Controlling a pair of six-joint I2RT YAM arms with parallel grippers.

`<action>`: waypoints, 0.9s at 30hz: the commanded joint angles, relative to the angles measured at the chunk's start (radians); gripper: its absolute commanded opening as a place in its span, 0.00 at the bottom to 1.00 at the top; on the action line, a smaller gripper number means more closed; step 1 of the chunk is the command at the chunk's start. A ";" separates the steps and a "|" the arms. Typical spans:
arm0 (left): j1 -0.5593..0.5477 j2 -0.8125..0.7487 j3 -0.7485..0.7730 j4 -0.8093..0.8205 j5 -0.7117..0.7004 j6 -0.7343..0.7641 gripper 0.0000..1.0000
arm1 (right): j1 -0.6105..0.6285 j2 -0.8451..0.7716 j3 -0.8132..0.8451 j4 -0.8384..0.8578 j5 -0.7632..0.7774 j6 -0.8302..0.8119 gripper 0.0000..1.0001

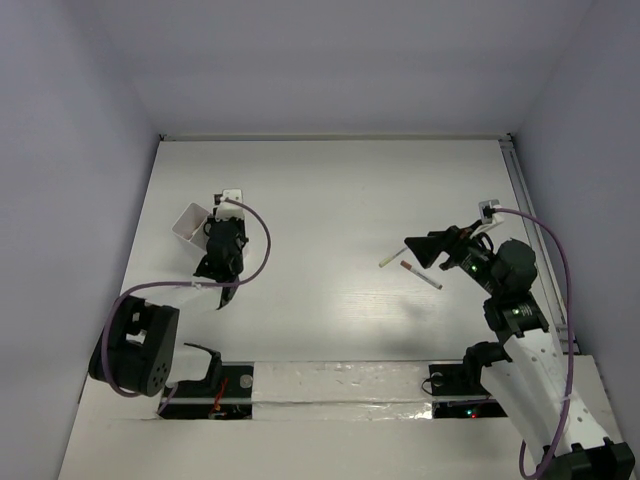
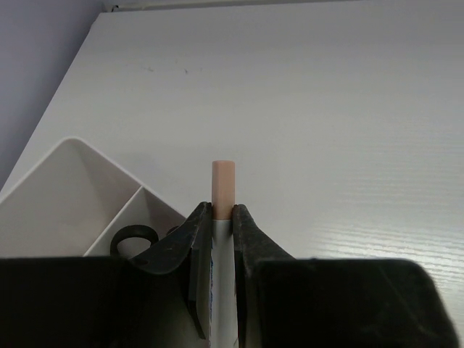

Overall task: Sort the stationery into containers
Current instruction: Place the pen in the storage box.

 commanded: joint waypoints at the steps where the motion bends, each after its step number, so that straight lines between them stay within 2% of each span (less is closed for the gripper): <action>1: 0.009 0.010 -0.003 0.068 -0.018 0.010 0.00 | 0.006 -0.012 0.018 0.024 0.008 -0.010 1.00; 9: 0.009 0.008 -0.012 0.065 -0.040 -0.005 0.01 | 0.006 -0.006 0.017 0.025 0.010 -0.010 1.00; 27: 0.009 -0.026 -0.023 0.048 -0.110 -0.025 0.30 | 0.006 -0.005 0.021 0.018 0.015 -0.012 1.00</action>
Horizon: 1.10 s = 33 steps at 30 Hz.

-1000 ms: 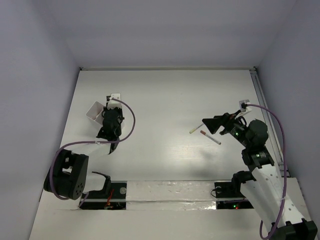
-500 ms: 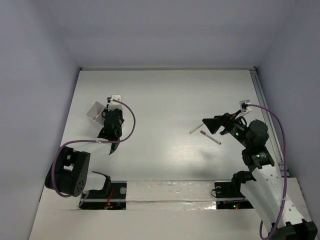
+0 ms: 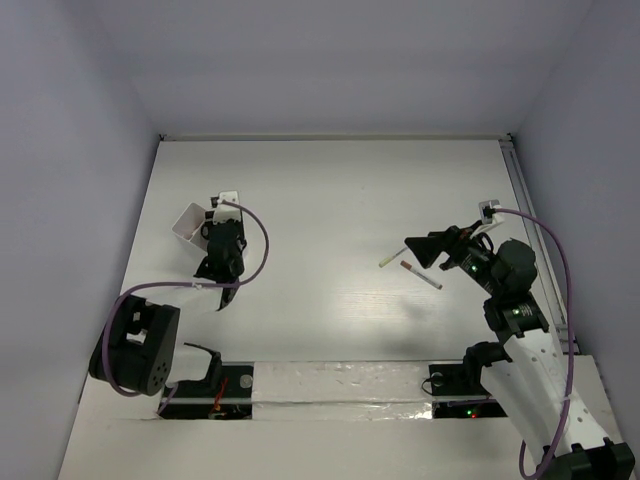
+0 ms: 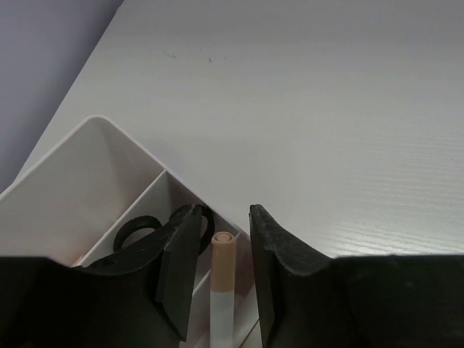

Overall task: Sort the stationery into containers
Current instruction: Place the pen in the storage box, then pick up the pen from the center of the board.

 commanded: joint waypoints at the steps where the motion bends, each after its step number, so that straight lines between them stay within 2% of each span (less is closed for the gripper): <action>1: 0.000 -0.045 -0.007 0.045 -0.045 -0.006 0.32 | 0.006 -0.004 0.021 0.025 0.011 -0.012 1.00; 2: 0.000 -0.061 -0.007 0.045 -0.050 -0.006 0.32 | 0.006 -0.004 0.021 0.023 0.011 -0.012 1.00; 3: 0.000 -0.071 -0.006 0.045 -0.050 -0.004 0.37 | 0.006 -0.003 0.021 0.025 0.011 -0.012 1.00; 10: -0.034 -0.186 0.063 -0.002 -0.005 -0.010 0.45 | 0.006 0.008 0.023 0.023 0.011 -0.010 1.00; 15: -0.118 -0.225 0.134 -0.074 0.059 -0.046 0.49 | 0.006 0.014 0.023 0.025 0.011 -0.012 1.00; 16: -0.165 -0.214 0.179 -0.094 0.073 -0.053 0.49 | 0.006 0.016 0.025 0.023 0.013 -0.012 1.00; 18: -0.227 -0.139 0.242 -0.174 0.095 -0.063 0.50 | 0.006 0.017 0.025 0.023 0.022 -0.013 1.00; 19: -0.291 -0.106 0.322 -0.207 0.092 -0.069 0.51 | 0.006 0.019 0.026 0.020 0.025 -0.015 1.00; 21: -0.349 0.038 0.416 -0.314 0.085 -0.084 0.50 | 0.006 0.016 0.023 0.014 0.049 -0.015 1.00; 22: -0.374 0.086 0.513 -0.353 0.095 -0.113 0.50 | 0.006 0.012 0.023 0.005 0.057 -0.016 1.00; 23: -0.409 0.188 0.558 -0.385 0.152 -0.122 0.49 | 0.006 0.009 0.023 0.002 0.086 -0.016 1.00; 26: -0.478 0.385 0.745 -0.511 0.261 -0.149 0.47 | 0.006 -0.007 0.018 -0.009 0.126 -0.016 1.00; 28: -0.515 0.474 0.889 -0.557 0.285 -0.139 0.47 | 0.006 -0.014 0.018 -0.014 0.138 -0.015 1.00; 33: -0.575 0.700 1.092 -0.642 0.404 -0.103 0.46 | 0.006 -0.017 0.020 -0.020 0.161 -0.013 1.00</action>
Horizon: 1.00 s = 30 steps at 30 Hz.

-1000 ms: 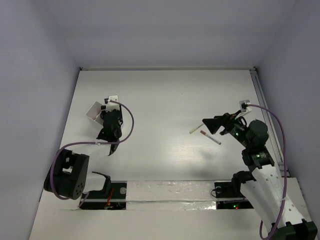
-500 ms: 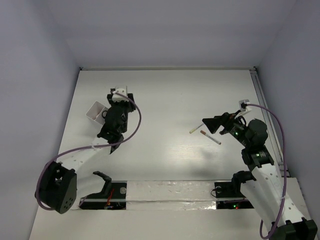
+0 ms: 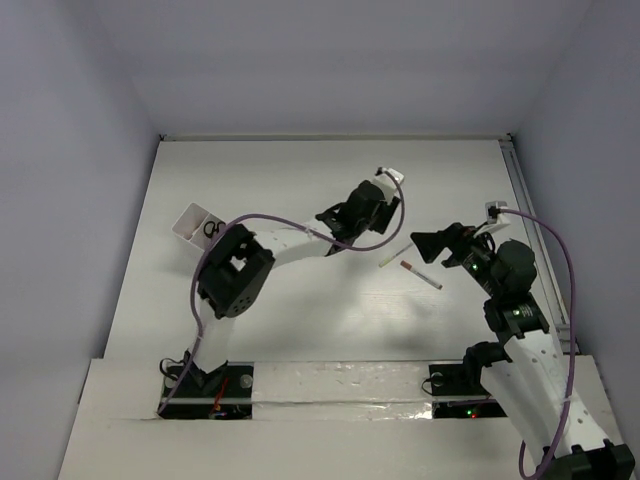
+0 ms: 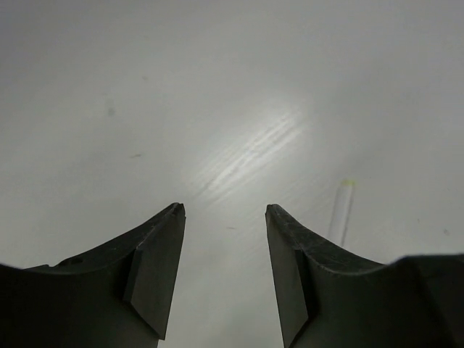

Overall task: Sort the stationery into containers
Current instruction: Pick up the pen from the center of the board.

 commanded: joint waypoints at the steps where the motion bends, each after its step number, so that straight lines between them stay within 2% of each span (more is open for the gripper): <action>1: -0.023 0.058 0.136 -0.092 0.121 0.014 0.46 | 0.006 -0.013 0.020 0.002 0.044 -0.010 1.00; 8: -0.057 0.176 0.215 -0.117 0.294 0.023 0.45 | 0.006 -0.033 0.038 -0.062 0.147 -0.015 1.00; 18: -0.080 0.303 0.338 -0.189 0.337 0.057 0.45 | 0.006 -0.047 0.037 -0.065 0.176 -0.015 1.00; 23: -0.089 0.323 0.368 -0.203 0.321 0.069 0.45 | 0.006 -0.050 0.032 -0.062 0.173 -0.015 1.00; 30: -0.109 0.395 0.455 -0.296 0.163 0.094 0.42 | 0.006 -0.051 0.032 -0.059 0.161 -0.014 1.00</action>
